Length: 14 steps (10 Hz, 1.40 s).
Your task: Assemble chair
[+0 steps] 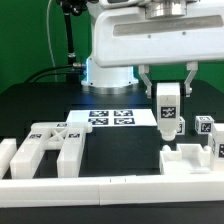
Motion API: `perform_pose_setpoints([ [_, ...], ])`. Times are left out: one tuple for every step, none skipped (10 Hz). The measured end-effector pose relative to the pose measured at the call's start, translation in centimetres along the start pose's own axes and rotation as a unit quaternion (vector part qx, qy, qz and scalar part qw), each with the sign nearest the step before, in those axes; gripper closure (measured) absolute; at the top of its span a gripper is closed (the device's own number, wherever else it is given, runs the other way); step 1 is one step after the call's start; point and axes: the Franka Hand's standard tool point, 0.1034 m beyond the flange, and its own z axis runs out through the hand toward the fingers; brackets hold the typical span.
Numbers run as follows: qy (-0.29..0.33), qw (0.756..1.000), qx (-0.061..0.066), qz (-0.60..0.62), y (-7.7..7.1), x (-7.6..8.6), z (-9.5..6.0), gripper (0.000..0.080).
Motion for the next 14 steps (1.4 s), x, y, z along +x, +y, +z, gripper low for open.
perform_pose_setpoints([
  [0.036,0.999,0.003,-0.004,-0.5,-0.1,0.1,0.0514],
  [0.065,0.998,0.006,-0.010,-1.2,0.2,0.0,0.0514],
  [0.100,0.995,0.012,-0.016,-2.1,0.9,-0.1,0.0514],
  [0.121,0.992,0.016,-0.019,-2.9,1.1,-0.1,0.0514],
  [0.166,0.986,0.019,-0.018,-3.3,1.4,0.0,0.0514],
  [0.176,0.984,0.011,-0.031,-3.0,1.1,1.0,0.0514],
  [0.166,0.985,0.002,-0.044,-2.3,1.1,1.7,0.0514],
  [0.166,0.985,-0.001,-0.043,-1.8,1.1,2.0,0.0514],
  [0.162,0.986,-0.004,-0.043,-1.5,0.6,2.4,0.0514],
  [0.158,0.987,-0.005,-0.042,-1.3,0.2,2.7,0.0514],
  [0.156,0.987,-0.006,-0.042,-1.2,0.0,2.8,0.0514],
  [0.155,0.987,-0.007,-0.042,-1.1,-0.1,2.9,0.0514],
  [0.154,0.987,-0.007,-0.043,-1.2,-0.2,3.0,0.0514],
  [0.153,0.987,-0.007,-0.038,-1.2,-0.3,3.0,0.0514],
])
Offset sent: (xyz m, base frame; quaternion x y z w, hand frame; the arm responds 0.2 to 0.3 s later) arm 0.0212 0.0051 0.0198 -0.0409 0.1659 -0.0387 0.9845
